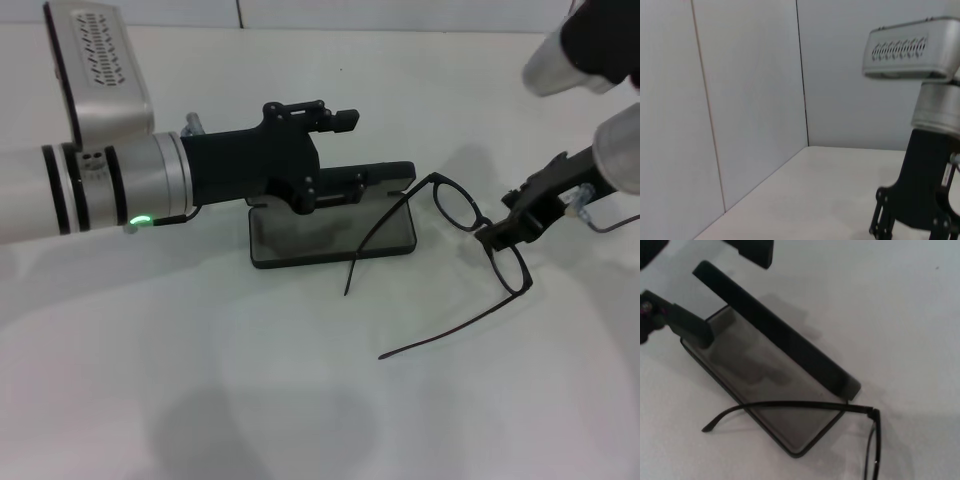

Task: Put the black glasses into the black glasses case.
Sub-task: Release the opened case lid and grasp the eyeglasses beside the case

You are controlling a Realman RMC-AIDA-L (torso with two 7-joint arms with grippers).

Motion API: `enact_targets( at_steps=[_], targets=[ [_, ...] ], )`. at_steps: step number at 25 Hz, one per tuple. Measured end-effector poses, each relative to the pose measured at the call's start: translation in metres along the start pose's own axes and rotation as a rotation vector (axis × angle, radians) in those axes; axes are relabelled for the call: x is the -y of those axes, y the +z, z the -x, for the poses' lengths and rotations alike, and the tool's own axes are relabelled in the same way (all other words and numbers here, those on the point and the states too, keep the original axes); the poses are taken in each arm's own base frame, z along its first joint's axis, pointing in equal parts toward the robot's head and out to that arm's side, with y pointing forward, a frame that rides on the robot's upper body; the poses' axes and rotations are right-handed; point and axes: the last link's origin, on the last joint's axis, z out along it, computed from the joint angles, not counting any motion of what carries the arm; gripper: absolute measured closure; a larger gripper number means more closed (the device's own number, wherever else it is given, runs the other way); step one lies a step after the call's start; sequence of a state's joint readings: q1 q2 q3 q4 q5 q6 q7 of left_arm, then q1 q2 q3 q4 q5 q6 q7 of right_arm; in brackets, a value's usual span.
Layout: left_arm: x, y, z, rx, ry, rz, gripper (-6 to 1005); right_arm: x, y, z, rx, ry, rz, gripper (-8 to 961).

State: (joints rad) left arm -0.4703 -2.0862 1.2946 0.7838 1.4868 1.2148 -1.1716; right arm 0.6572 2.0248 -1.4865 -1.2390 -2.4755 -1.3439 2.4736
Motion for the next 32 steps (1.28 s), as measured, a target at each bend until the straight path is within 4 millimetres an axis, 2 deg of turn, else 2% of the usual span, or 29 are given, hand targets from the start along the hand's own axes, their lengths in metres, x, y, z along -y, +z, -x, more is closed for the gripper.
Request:
enact_targets(
  at_steps=[8, 17, 21, 27, 32],
  targets=[
    [0.001, 0.001, 0.000, 0.006, 0.006, -0.008, 339, -0.002, 0.017, 0.003, -0.001, -0.010, -0.007, 446],
    [0.000, 0.003, 0.000, 0.003, 0.012, -0.006, 341, -0.004, 0.030, 0.003, -0.038, -0.007, 0.016, 528],
    [-0.001, 0.003, 0.001, 0.000, 0.002, -0.006, 341, -0.002, 0.032, 0.003, -0.032, -0.015, 0.007, 561],
    [-0.004, 0.003, 0.003, -0.003, -0.005, 0.006, 342, -0.003, 0.033, 0.002, -0.017, -0.021, -0.004, 691],
    [-0.004, 0.001, 0.002, -0.029, -0.032, -0.007, 343, 0.000, 0.021, -0.009, -0.009, -0.011, -0.010, 764]
  ],
)
